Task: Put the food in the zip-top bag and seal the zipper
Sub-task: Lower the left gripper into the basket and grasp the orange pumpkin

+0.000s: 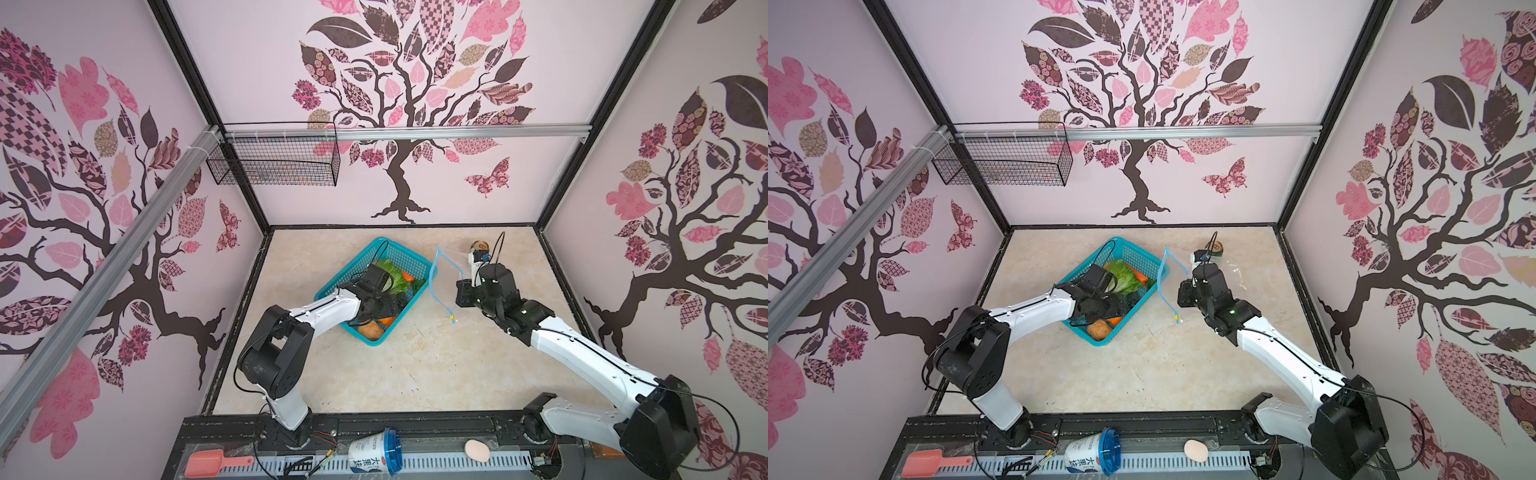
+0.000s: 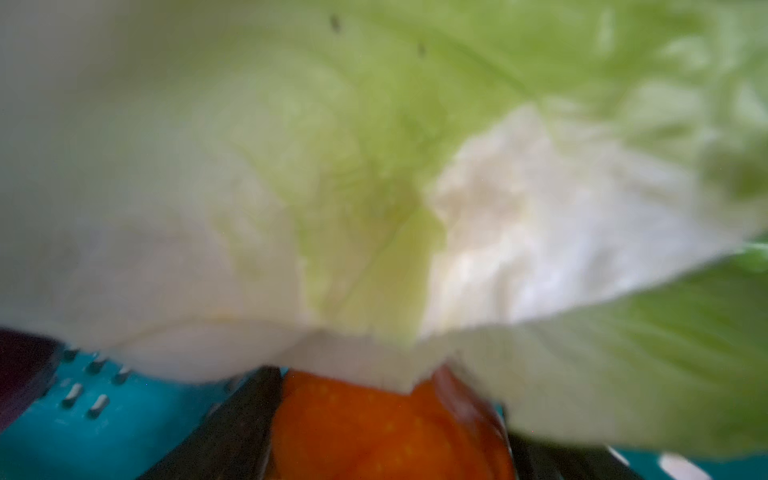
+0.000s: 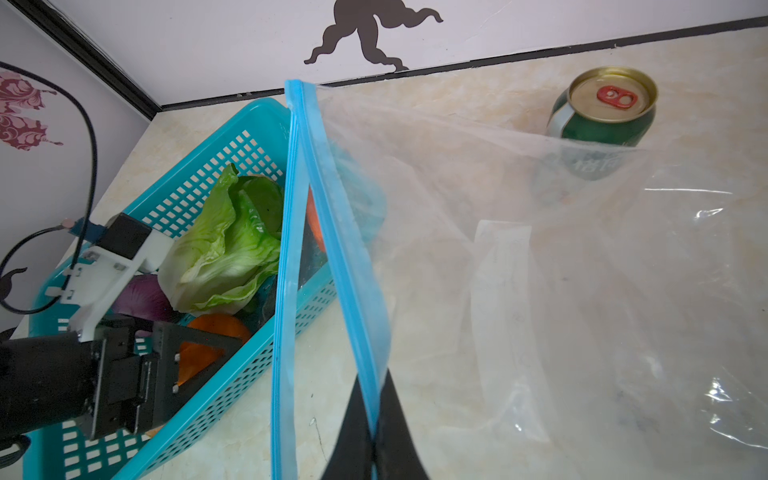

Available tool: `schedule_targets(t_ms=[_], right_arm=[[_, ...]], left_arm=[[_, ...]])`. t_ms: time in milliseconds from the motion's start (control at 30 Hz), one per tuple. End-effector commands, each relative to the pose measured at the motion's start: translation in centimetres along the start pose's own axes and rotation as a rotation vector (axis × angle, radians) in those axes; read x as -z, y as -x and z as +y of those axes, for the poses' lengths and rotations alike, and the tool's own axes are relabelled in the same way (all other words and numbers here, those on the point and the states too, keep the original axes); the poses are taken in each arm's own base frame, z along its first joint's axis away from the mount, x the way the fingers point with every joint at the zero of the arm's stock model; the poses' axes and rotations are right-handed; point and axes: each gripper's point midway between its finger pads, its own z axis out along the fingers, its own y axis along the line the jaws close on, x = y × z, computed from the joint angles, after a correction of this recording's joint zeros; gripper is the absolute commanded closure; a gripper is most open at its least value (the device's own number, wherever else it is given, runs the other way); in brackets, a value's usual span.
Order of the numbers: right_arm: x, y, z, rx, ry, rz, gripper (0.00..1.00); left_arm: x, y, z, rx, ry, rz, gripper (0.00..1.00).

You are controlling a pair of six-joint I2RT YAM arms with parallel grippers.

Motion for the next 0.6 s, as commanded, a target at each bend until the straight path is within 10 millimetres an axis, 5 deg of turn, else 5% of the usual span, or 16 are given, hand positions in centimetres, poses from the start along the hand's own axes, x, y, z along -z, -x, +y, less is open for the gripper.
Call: schedule_targets(t_ms=[0, 233, 567], right_arm=[[0.5, 0.5, -0.2, 0.01, -0.004, -0.021, 1.0], [0.5, 0.5, -0.2, 0.013, -0.007, -0.023, 1.0], [0.5, 0.5, -0.2, 0.012, -0.008, -0.022, 1.0]], left_arm=[[-0.3, 0.4, -1.6, -0.027, -0.033, 0.003, 0.17], [-0.5, 1.2, -1.7, -0.046, -0.017, -0.015, 0.34], [1.7, 1.1, -1.0, -0.086, 0.007, -0.042, 0.54]])
